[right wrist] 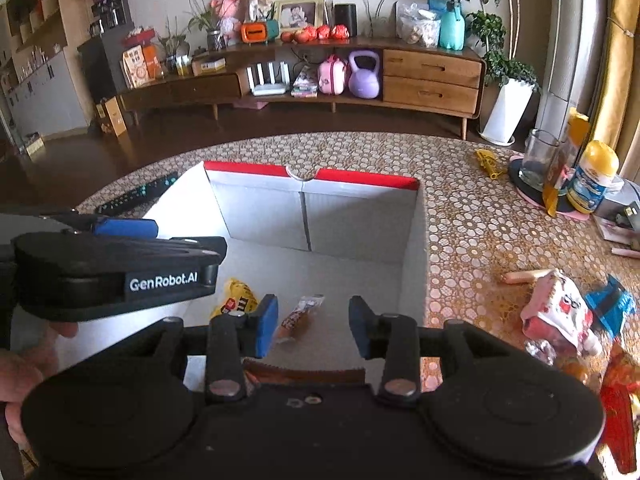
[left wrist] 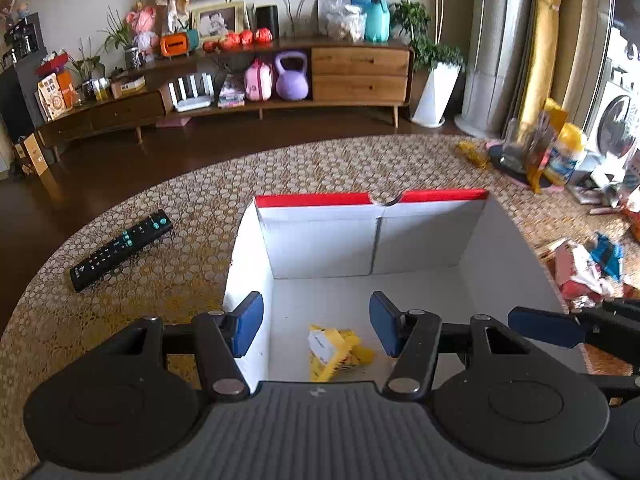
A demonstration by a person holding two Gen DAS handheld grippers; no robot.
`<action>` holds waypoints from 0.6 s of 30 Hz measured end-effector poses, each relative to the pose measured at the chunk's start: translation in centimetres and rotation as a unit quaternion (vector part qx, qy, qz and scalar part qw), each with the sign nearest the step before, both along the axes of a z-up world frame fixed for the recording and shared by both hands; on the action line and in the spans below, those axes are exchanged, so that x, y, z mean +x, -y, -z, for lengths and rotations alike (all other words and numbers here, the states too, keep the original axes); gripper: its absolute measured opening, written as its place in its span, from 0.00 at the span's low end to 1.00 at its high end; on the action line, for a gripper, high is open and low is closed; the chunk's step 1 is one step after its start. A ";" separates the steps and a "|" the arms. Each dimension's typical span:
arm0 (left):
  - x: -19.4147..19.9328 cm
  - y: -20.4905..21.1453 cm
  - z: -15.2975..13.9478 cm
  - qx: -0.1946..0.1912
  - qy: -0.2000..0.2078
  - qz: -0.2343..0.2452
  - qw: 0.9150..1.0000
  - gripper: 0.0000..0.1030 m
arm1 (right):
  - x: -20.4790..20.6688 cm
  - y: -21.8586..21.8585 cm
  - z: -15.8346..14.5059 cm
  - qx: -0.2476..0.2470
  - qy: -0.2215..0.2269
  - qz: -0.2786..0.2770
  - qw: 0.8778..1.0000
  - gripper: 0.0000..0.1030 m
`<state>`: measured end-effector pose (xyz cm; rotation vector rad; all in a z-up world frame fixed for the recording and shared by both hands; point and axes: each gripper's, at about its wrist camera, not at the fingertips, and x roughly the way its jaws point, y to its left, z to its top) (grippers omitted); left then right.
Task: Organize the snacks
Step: 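Release both packets into the box by opening both tools, then move both tools from the box back toward the snack pile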
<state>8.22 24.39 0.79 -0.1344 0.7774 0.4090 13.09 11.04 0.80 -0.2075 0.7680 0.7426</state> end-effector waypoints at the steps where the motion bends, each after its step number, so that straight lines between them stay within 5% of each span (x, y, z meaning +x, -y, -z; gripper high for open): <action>1: -0.4 0.3 -0.3 -0.001 0.006 0.001 1.000 0.56 | -0.3 0.4 -0.1 0.003 0.004 0.002 1.000 0.37; 18: -4.3 7.3 -3.1 -0.023 0.090 0.033 0.995 0.63 | -4.2 10.6 -1.3 0.053 0.074 0.083 0.992 0.39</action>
